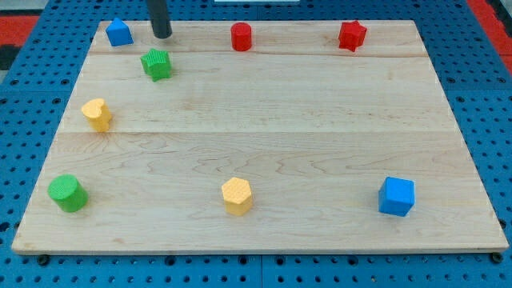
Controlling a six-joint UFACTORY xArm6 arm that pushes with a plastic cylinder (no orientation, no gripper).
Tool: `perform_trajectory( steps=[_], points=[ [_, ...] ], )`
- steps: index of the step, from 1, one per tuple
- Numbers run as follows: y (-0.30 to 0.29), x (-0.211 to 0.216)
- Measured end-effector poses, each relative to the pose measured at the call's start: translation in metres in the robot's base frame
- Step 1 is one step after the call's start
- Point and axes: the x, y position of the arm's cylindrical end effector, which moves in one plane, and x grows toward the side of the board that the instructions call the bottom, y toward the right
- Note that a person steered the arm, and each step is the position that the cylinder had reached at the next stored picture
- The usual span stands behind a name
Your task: Slide the blue triangle to the bottom right of the green star
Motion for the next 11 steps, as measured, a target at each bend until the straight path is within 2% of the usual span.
perform_trajectory(
  steps=[1,3,4,5,9,11],
  points=[
    [-0.034,0.0],
    [-0.06,0.002],
    [-0.045,-0.005],
    [-0.046,-0.032],
    [-0.074,-0.033],
    [-0.125,-0.032]
  ],
)
